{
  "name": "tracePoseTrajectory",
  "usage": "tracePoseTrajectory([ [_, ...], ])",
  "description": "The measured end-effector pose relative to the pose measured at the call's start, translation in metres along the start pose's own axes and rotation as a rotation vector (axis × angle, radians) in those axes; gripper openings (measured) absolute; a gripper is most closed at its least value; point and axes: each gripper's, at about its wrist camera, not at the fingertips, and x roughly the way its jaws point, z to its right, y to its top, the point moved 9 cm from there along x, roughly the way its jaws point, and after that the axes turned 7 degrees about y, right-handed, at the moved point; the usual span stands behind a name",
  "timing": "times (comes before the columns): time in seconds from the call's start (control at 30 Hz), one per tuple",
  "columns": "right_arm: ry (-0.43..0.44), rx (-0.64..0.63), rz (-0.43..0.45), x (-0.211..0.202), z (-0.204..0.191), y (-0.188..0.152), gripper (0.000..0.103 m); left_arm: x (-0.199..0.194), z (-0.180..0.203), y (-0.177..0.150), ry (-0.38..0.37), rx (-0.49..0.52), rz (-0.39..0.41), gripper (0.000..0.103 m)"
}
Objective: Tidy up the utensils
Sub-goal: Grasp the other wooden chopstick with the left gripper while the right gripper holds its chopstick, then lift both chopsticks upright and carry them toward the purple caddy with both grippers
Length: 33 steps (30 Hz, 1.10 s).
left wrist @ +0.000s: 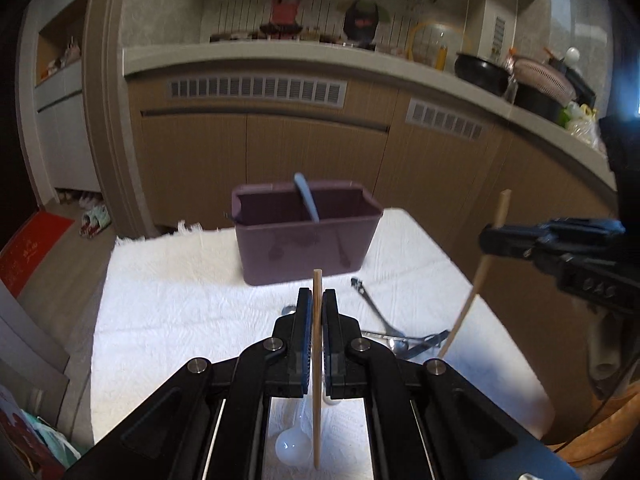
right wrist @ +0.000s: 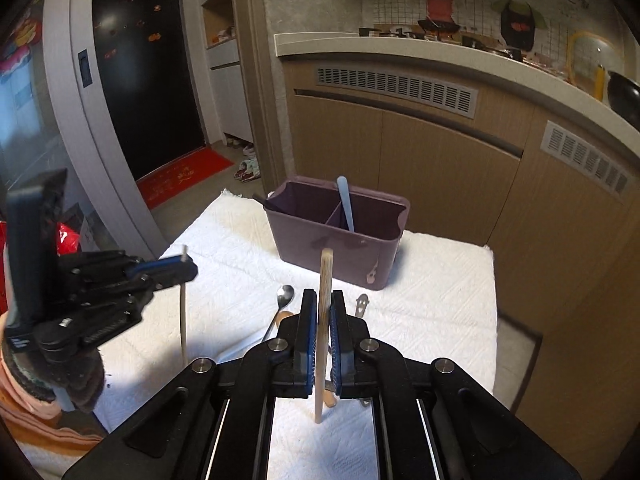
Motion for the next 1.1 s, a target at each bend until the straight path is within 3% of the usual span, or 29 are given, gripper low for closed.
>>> tracePoseTrajectory([
  [0.37,-0.005,-0.013,-0.034,0.011,-0.005,-0.011,0.006,-0.01,-0.004,-0.005,-0.013,-0.024,0.012,0.003],
  [0.53,0.021,-0.021,-0.064,0.042,-0.003,-0.014,0.01,-0.01,-0.008,-0.008,-0.009,-0.031,0.005,0.003],
  [0.67,0.065,-0.001,-0.126,0.091,0.0,-0.013,0.044,-0.002,-0.017,-0.015,-0.009,-0.041,-0.027,0.004],
  [0.9,-0.016,-0.068,-0.262,0.19,0.004,-0.02,0.042,0.017,-0.041,-0.022,-0.04,-0.116,-0.062,0.004],
  [0.97,-0.044,-0.093,-0.282,0.207,0.004,-0.024,0.035,0.025,-0.044,-0.024,-0.065,-0.127,-0.085,0.004],
  [1.1,-0.047,-0.088,-0.327,0.236,0.007,-0.033,0.032,0.038,-0.048,-0.027,-0.075,-0.138,-0.098,0.005],
])
